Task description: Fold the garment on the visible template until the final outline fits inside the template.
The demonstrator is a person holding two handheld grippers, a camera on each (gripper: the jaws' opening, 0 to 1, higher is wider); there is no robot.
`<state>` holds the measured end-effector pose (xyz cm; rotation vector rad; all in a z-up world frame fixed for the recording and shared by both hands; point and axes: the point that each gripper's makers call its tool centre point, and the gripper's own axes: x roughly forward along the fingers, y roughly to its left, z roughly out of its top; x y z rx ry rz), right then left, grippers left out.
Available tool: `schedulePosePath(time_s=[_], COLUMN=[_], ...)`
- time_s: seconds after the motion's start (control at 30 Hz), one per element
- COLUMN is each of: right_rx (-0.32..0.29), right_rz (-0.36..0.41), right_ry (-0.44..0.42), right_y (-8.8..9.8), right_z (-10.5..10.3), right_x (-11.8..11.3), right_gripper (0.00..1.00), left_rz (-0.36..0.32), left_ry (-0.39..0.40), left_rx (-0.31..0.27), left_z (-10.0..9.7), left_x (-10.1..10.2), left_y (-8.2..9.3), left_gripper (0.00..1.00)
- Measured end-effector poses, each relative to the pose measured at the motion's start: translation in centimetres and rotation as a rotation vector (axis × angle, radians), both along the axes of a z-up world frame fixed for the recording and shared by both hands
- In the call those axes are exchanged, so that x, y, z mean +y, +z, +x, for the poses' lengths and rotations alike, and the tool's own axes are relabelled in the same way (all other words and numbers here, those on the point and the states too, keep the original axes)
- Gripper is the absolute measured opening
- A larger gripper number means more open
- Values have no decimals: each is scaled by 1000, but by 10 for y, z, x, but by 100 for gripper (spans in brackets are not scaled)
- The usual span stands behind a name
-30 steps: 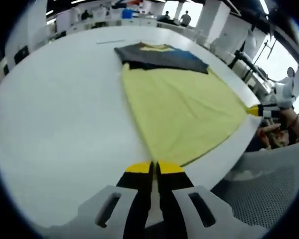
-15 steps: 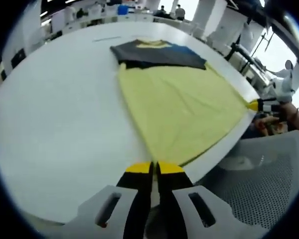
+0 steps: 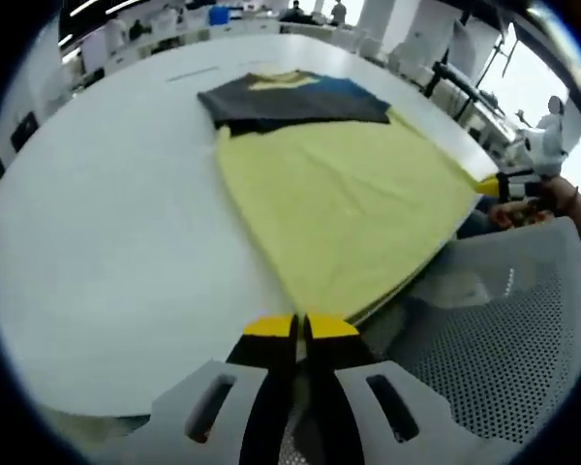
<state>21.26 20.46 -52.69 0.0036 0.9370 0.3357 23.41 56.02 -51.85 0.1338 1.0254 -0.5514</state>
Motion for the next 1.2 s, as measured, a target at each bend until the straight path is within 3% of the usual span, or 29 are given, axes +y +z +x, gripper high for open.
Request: schedulePosePath(time_s=[0.27,0.63,1.2], right_rx=[-2,-28,-128], right_rz=[18,28,2], right_ry=[-10,-23,-9], right_y=[8,36,88], right_z=[-8,-12,17], right_x=[3,3,7], right_gripper=[0,0,0], left_rz=[-48,-91,-160], left_ry=[61,105,107], left_rx=[-2,-14,-123], left_z=[-8,-12,25], left_x=[3,4,5], left_y=[10,31,91], left_gripper=[0,0,0])
